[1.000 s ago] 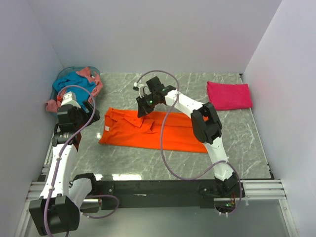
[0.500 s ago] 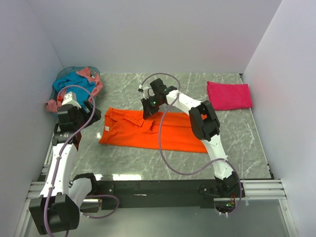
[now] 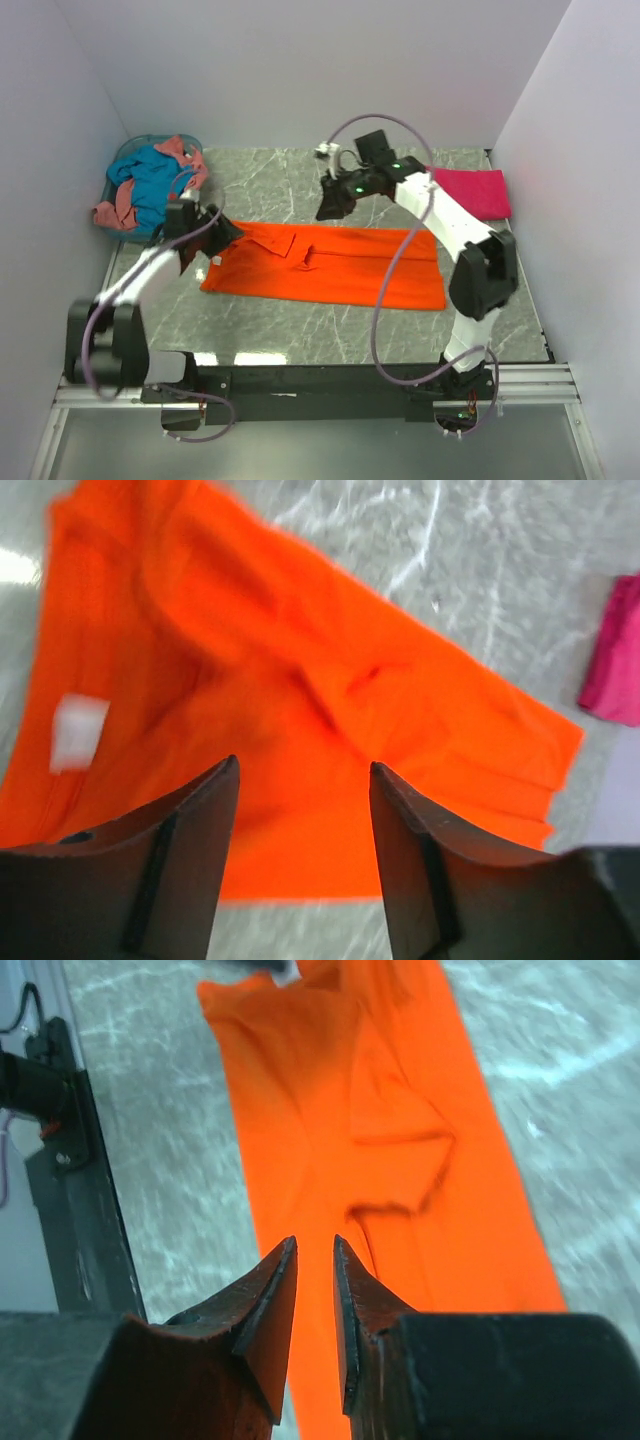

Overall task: Fold and stack the t-shirts
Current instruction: Fold the tshirt

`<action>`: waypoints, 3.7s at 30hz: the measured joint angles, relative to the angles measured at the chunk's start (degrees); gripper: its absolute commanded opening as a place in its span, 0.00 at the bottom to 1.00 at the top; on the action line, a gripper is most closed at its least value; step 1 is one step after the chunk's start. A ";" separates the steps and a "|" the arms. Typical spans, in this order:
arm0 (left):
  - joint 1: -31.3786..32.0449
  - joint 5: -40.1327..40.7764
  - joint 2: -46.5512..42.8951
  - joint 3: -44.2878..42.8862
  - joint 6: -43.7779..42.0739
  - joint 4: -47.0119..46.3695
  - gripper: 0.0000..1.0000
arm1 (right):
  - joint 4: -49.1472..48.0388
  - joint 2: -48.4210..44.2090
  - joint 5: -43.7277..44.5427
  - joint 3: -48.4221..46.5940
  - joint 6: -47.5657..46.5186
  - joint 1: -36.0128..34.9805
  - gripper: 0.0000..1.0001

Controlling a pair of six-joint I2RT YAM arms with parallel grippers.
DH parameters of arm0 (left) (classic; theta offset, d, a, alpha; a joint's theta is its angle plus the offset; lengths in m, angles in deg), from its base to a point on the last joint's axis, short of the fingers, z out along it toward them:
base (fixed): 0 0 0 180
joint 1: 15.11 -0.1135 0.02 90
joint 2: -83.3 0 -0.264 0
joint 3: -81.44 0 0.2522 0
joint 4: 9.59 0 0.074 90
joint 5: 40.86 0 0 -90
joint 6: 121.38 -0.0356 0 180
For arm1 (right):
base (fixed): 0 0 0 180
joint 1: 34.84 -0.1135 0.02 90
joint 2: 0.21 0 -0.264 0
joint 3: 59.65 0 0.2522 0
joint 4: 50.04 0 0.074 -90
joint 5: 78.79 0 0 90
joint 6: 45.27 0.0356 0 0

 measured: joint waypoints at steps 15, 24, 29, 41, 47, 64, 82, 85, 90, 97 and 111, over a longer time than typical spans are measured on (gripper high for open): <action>8.70 8.63 37.03 -37.46 -6.71 11.17 0.47 | 2.23 -6.82 -1.31 12.00 -3.28 10.91 0.29; 11.54 9.97 41.55 -43.32 -11.19 19.69 0.52 | 2.95 -6.78 -2.60 12.00 -3.76 11.56 0.29; 12.09 12.72 41.20 -42.45 -2.58 20.57 0.54 | 2.99 -6.78 -3.23 12.00 -3.74 11.72 0.29; 12.17 18.01 49.86 -52.70 17.33 30.27 0.45 | 2.99 -6.75 -4.22 12.02 -3.72 11.72 0.29; 12.17 20.33 50.25 -53.33 18.62 34.25 0.43 | 2.97 -6.75 -4.92 12.02 -3.67 11.72 0.29; 12.22 23.04 50.86 -59.63 18.27 40.61 0.52 | 2.60 -6.78 -5.22 12.44 -3.43 12.70 0.29; 12.15 23.17 53.68 -59.67 19.76 42.93 0.44 | 2.54 -6.84 -6.45 12.79 -3.23 13.22 0.29; 12.15 23.23 55.63 -62.51 19.65 44.59 0.24 | 2.54 -6.93 -6.62 12.79 -3.23 13.40 0.29; 11.78 22.36 57.09 -64.74 18.49 44.74 0.00 | 2.54 -7.76 -7.23 12.79 -3.21 13.75 0.29; 11.69 22.21 60.74 -70.71 15.32 43.65 0.00 | 2.58 -8.90 -8.39 12.79 -3.21 14.36 0.29; 10.51 6.69 77.59 -90.95 13.03 20.13 0.06 | 2.54 -11.72 -6.25 13.46 -4.35 15.30 0.29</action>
